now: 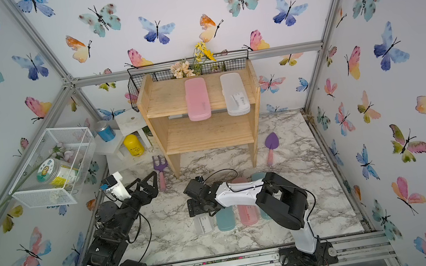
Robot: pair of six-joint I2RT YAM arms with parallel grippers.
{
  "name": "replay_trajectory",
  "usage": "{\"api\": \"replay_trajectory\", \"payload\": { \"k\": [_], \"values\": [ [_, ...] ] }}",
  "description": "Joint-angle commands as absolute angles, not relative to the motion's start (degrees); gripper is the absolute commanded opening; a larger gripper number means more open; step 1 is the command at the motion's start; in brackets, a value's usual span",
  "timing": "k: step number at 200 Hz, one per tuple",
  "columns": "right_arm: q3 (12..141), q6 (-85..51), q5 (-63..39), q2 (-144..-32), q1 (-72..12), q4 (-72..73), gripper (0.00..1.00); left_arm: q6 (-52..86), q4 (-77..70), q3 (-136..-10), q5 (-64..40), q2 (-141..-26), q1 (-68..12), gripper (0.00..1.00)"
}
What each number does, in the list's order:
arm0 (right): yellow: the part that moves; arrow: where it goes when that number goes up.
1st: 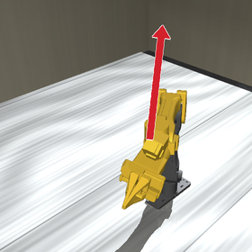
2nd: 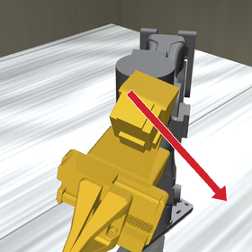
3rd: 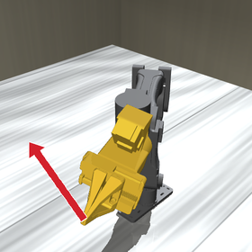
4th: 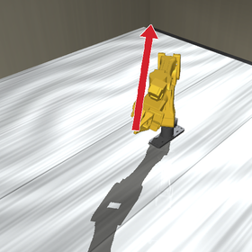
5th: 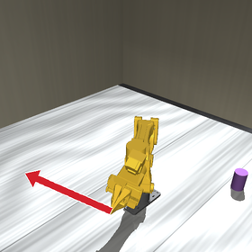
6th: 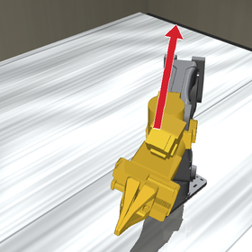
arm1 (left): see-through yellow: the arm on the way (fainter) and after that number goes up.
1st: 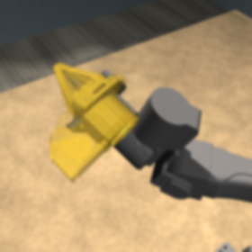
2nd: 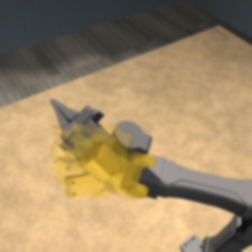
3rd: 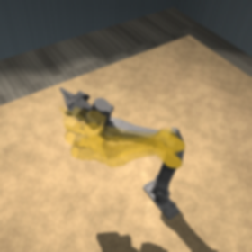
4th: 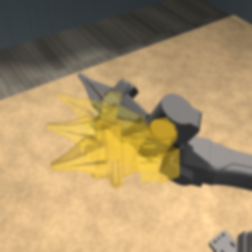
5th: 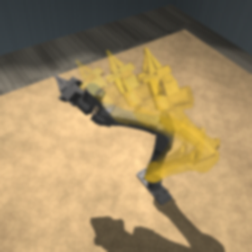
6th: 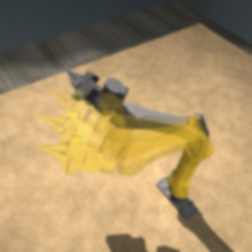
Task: Remove the pencil cases from the shelf
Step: Place the pencil case at the center of the board, then pick up the pencil case from the shelf.
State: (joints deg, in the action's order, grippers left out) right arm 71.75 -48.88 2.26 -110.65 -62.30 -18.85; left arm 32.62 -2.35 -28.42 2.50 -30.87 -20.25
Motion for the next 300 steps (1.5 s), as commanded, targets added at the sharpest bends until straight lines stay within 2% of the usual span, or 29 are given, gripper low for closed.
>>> {"api": "replay_trajectory", "payload": {
  "k": [1,26,47,63,88,106,132,145,175,225,283,300],
  "values": [
    [72.4,-48.9,4.3,-110.6,-62.6,-19.8,0.92,33.2,-3.8,-28.6,0.6,-30.9,-20.0,0.99],
    [70.6,-49.0,4.6,-107.3,-62.6,-17.5,0.96,33.5,-2.7,-29.9,0.6,-31.0,-20.0,0.99],
    [66.6,-48.5,6.7,-99.3,-62.6,-13.8,0.98,35.8,-3.7,-31.3,0.2,-32.2,-20.0,0.99],
    [63.4,-46.9,11.9,-92.0,-62.6,-13.8,0.99,39.6,-6.5,-32.8,-2.2,-34.2,-20.0,0.99],
    [57.6,-43.1,22.8,-81.2,-62.5,-14.5,0.99,49.5,-14.8,-36.1,-12.8,-40.8,-20.0,0.99],
    [55.1,-40.8,26.7,-76.0,-61.0,-16.6,0.99,55.7,-18.7,-40.6,-15.4,-46.6,-22.9,0.99],
    [54.3,-40.6,19.2,-73.2,-52.1,-20.9,0.99,54.9,-19.5,-48.5,-7.0,-51.2,-32.0,0.99],
    [53.7,-39.3,17.4,-71.6,-49.9,-19.9,0.99,55.4,-20.6,-52.9,-7.1,-55.0,-34.0,0.99],
    [55.1,-36.4,14.2,-71.1,-45.3,-20.6,0.99,59.0,-21.1,-63.0,-10.4,-65.6,-34.7,0.99],
    [55.0,-34.7,12.1,-70.0,-42.5,-20.2,0.99,62.9,-22.1,-71.5,-10.5,-76.0,-34.7,0.99],
    [53.3,-33.9,11.4,-69.4,-41.3,-19.1,0.99,64.0,-22.0,-75.7,-10.8,-81.1,-34.7,1.0],
    [53.0,-34.0,10.7,-69.5,-41.3,-18.6,0.99,64.7,-23.4,-75.9,-12.0,-81.8,-34.7,0.94]
  ]
}}
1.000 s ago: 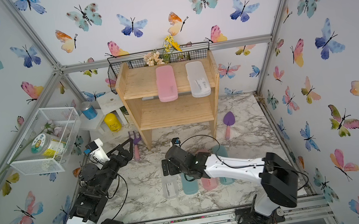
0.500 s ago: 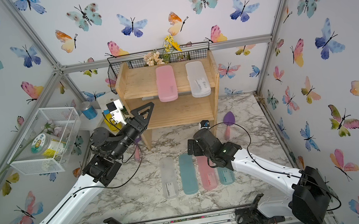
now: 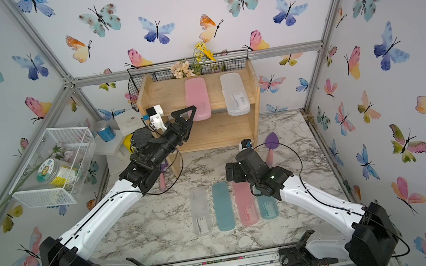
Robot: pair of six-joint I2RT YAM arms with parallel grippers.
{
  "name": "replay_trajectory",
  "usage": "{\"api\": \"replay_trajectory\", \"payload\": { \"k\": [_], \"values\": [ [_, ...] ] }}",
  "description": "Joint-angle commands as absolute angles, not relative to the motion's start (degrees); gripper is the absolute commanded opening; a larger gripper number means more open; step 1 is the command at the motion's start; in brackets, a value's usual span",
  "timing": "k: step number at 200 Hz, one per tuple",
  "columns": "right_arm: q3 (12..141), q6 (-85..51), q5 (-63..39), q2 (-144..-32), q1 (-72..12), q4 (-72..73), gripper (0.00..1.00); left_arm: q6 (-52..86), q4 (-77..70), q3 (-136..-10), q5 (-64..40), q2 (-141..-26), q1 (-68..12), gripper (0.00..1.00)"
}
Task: Remove the pencil cases from the shelf
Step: Pick up the pencil case from the shelf.
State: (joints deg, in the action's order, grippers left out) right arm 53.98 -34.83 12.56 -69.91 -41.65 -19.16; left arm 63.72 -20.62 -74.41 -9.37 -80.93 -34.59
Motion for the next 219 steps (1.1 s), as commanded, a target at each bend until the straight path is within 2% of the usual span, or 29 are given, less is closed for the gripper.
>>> {"api": "replay_trajectory", "payload": {
  "k": [1,14,70,85,132,180,219],
  "values": [
    [53.0,-34.0,10.7,-69.6,-41.3,-18.6,0.99,64.7,-23.4,-75.9,-12.0,-81.9,-34.7,0.94],
    [52.8,-34.1,10.4,-69.7,-41.2,-18.1,0.99,64.8,-23.3,-76.1,-12.1,-82.1,-34.8,0.85],
    [53.0,-34.5,9.4,-70.6,-41.2,-17.2,0.99,65.6,-24.6,-75.2,-12.6,-82.4,-34.8,0.39],
    [53.1,-34.5,9.4,-70.6,-41.2,-17.2,0.99,65.9,-25.5,-73.5,-11.8,-81.5,-34.8,0.32],
    [54.4,-33.5,7.6,-69.6,-41.2,-17.3,0.99,59.2,-27.3,-67.1,-9.7,-75.7,-34.7,0.19],
    [56.5,-31.8,4.9,-66.0,-42.6,-14.7,0.99,42.8,-26.8,-52.1,-1.6,-60.1,-35.0,0.19],
    [62.5,-30.8,8.6,-68.8,-49.5,-15.6,0.99,31.5,-22.5,-40.2,4.0,-43.5,-35.3,0.18]
  ]
}}
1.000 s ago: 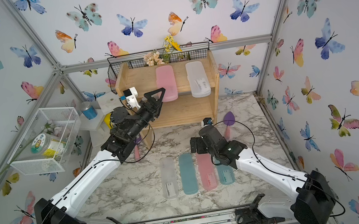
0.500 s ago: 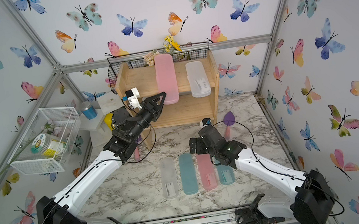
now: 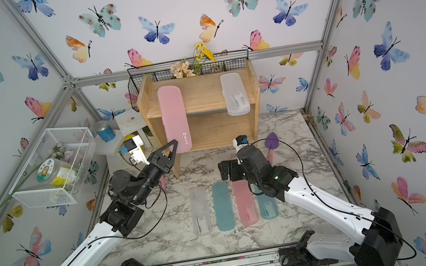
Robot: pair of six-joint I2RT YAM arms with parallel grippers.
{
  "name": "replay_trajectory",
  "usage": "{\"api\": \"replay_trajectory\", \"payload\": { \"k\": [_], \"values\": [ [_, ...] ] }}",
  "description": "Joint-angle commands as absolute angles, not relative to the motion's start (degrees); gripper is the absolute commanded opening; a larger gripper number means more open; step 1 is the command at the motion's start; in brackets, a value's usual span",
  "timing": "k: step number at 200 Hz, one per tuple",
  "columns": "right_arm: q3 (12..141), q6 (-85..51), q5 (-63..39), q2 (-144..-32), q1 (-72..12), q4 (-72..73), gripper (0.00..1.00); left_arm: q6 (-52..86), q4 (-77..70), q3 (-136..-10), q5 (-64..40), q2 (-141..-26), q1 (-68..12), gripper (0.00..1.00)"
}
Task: Remove the pencil cases from the shelf
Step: Pick up the pencil case from the shelf.
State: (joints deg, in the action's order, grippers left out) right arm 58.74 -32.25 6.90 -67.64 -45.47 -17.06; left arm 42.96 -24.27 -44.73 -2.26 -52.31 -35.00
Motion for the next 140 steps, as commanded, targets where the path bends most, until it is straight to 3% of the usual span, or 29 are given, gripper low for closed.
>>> {"api": "replay_trajectory", "payload": {
  "k": [1,70,140],
  "values": [
    [62.5,-30.8,8.7,-68.9,-49.6,-15.5,0.99,31.3,-22.3,-40.0,4.2,-43.2,-35.3,0.19],
    [72.2,-31.4,10.1,-77.6,-59.2,-8.9,0.99,24.4,-11.6,-29.9,12.4,-24.3,-35.5,0.2],
    [84.6,-30.5,3.6,-87.4,-62.2,-3.7,0.99,23.6,-8.0,-27.9,14.2,-20.3,-35.5,0.21]
  ]
}}
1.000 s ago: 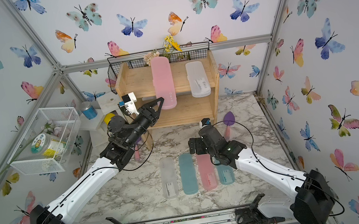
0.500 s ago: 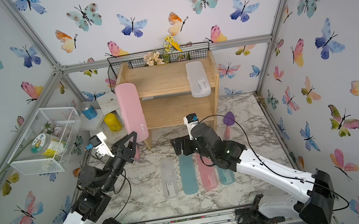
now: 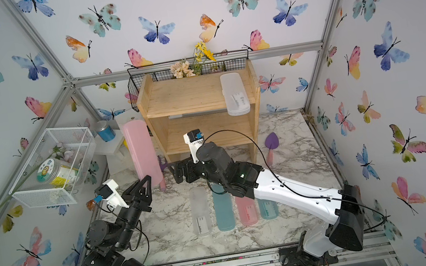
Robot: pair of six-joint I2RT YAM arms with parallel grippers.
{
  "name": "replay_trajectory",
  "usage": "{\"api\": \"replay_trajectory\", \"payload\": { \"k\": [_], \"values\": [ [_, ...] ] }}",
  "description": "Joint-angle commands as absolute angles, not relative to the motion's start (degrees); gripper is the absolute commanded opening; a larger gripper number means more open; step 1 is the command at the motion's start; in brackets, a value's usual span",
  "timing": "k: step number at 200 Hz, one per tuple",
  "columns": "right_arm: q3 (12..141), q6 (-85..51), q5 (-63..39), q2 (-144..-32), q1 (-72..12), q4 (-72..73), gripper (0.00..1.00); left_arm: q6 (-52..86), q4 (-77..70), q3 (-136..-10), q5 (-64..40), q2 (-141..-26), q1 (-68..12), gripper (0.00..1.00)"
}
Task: Remove the pencil cases from the shelf
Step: Pick up the pencil case from the shelf.
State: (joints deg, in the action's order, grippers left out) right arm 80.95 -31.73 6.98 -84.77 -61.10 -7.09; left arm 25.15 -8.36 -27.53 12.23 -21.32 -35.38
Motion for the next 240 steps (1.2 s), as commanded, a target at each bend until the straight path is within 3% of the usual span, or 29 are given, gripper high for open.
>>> {"api": "replay_trajectory", "payload": {
  "k": [1,71,158,192,220,240],
  "values": [
    [84.8,-30.5,3.5,-87.5,-62.2,-3.6,0.99,23.6,-8.0,-27.8,14.2,-20.3,-35.5,0.21],
    [97.0,-29.4,-0.6,-100.2,-63.9,-3.1,0.99,24.9,-7.3,-26.2,13.0,-18.4,-35.5,0.21],
    [102.5,-29.8,-2.2,-106.3,-64.6,-3.0,0.99,25.4,-6.6,-25.3,12.1,-18.0,-35.5,0.22],
    [101.3,-30.1,-1.3,-105.9,-64.7,-2.5,0.89,25.3,-6.2,-25.2,12.6,-17.5,-35.5,0.24],
    [100.8,-30.4,0.2,-105.5,-64.7,-2.8,0.81,25.4,-5.1,-25.3,13.4,-17.7,-35.5,0.46],
    [100.1,-30.7,1.1,-104.8,-64.7,-2.7,0.78,25.9,-3.9,-25.6,15.0,-17.7,-35.5,0.84]
  ]
}}
